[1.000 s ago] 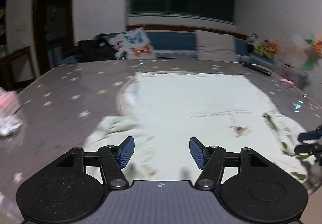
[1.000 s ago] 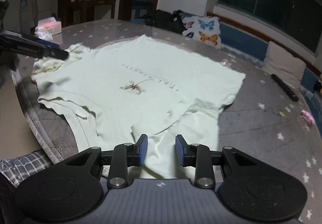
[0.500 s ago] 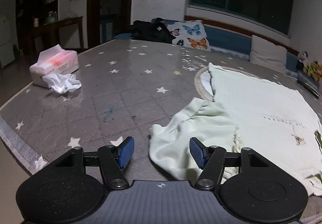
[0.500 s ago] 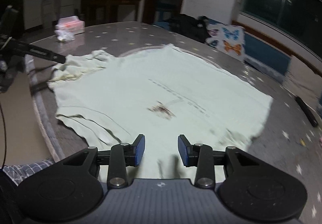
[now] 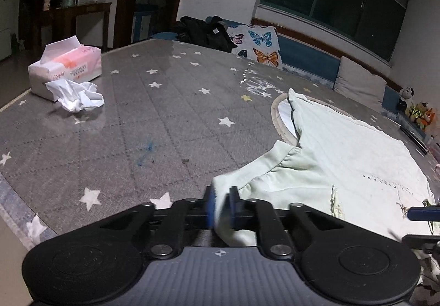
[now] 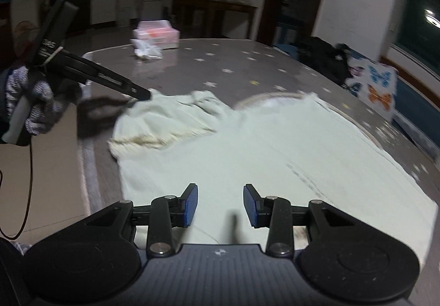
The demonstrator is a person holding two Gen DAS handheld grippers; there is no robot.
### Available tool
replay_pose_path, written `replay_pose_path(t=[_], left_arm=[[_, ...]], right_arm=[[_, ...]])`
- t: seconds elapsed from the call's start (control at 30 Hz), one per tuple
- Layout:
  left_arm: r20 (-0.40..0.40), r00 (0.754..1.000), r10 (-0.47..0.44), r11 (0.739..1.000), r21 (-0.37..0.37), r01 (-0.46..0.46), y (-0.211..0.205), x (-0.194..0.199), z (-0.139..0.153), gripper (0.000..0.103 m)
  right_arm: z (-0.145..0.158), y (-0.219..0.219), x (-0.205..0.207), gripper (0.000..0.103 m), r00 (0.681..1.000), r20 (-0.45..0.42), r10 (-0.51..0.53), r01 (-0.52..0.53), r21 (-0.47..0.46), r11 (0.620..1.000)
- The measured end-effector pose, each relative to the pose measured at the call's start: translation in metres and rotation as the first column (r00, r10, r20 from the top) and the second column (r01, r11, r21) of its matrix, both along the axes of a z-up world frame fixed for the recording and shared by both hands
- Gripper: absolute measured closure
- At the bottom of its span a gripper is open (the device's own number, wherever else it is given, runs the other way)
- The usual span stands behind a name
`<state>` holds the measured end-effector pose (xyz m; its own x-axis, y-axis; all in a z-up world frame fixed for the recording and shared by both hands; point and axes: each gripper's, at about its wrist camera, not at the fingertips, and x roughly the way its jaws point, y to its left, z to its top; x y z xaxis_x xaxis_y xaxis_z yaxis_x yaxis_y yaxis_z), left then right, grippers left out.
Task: Fold clothes
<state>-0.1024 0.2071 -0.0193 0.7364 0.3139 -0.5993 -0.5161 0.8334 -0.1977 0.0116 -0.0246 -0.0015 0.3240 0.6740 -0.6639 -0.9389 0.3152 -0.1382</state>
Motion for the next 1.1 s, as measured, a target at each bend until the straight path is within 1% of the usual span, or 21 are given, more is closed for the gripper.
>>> replay_pose_path(t=[0.17, 0.37, 0.43, 0.47, 0.5, 0.57, 0.67, 0.7, 0.73, 0.77, 0.8, 0.83, 0.87, 1.0, 1.1], left_arm=[[0.030, 1.000, 0.000, 1.000, 0.021, 0.000, 0.001, -0.006, 0.006, 0.097], [0.027, 1.000, -0.006, 1.000, 0.002, 0.006, 0.001, -0.012, 0.004, 0.094], [0.021, 1.000, -0.001, 1.000, 0.001, 0.001, -0.001, -0.015, 0.006, 0.079], [0.018, 1.000, 0.005, 1.000, 0.002, -0.005, -0.002, -0.016, 0.006, 0.064], [0.012, 1.000, 0.005, 1.000, 0.005, -0.005, -0.004, -0.017, 0.007, 0.061], [0.000, 1.000, 0.000, 1.000, 0.007, 0.000, -0.006, -0.017, 0.006, 0.061], [-0.019, 1.000, -0.014, 1.000, -0.008, 0.014, -0.008, -0.012, -0.001, 0.063], [-0.018, 1.000, -0.011, 1.000, -0.007, 0.011, -0.008, -0.011, -0.002, 0.066], [-0.015, 1.000, -0.015, 1.000, -0.003, 0.015, -0.009, -0.010, -0.003, 0.072], [-0.012, 1.000, -0.020, 1.000, -0.009, 0.020, -0.008, -0.010, -0.003, 0.086], [-0.009, 1.000, -0.020, 1.000, -0.022, 0.020, -0.007, -0.009, -0.004, 0.094], [-0.002, 1.000, -0.018, 0.999, -0.031, 0.018, -0.006, -0.009, -0.004, 0.095], [0.007, 1.000, -0.014, 0.999, -0.036, 0.015, -0.005, -0.009, -0.003, 0.099], [0.087, 0.996, -0.033, 0.999, -0.020, 0.035, -0.012, -0.014, 0.016, 0.101], [0.151, 0.984, -0.098, 0.995, 0.012, 0.097, -0.027, -0.014, 0.033, 0.101]], right_arm=[[-0.004, 0.030, -0.008, 0.067, 0.997, -0.009, 0.076, -0.076, 0.005, 0.997], [-0.013, 0.056, -0.015, 0.067, 0.991, -0.050, 0.121, -0.120, 0.017, 0.993], [-0.016, 0.061, -0.017, 0.067, 0.989, -0.057, 0.134, -0.134, 0.014, 0.991], [-0.017, 0.063, -0.019, 0.067, 0.988, -0.060, 0.141, -0.140, 0.012, 0.990], [-0.019, 0.065, -0.019, 0.067, 0.988, -0.058, 0.143, -0.143, 0.010, 0.990], [-0.021, 0.067, -0.021, 0.067, 0.988, -0.055, 0.147, -0.147, 0.007, 0.989], [-0.020, 0.066, -0.021, 0.067, 0.988, -0.062, 0.139, -0.138, 0.017, 0.990], [-0.019, 0.065, -0.021, 0.067, 0.989, -0.062, 0.136, -0.135, 0.020, 0.991], [-0.019, 0.065, -0.021, 0.067, 0.989, -0.063, 0.133, -0.132, 0.022, 0.991], [-0.020, 0.065, -0.021, 0.067, 0.989, -0.068, 0.129, -0.127, 0.024, 0.992], [-0.021, 0.064, -0.022, 0.067, 0.989, -0.072, 0.126, -0.124, 0.025, 0.992], [-0.021, 0.064, -0.021, 0.067, 0.990, -0.074, 0.123, -0.122, 0.027, 0.992], [-0.021, 0.064, -0.021, 0.067, 0.990, -0.075, 0.122, -0.120, 0.029, 0.992], [-0.019, 0.061, -0.020, 0.067, 0.990, -0.076, 0.117, -0.115, 0.037, 0.993], [-0.016, 0.056, -0.018, 0.067, 0.991, -0.074, 0.108, -0.105, 0.045, 0.993]])
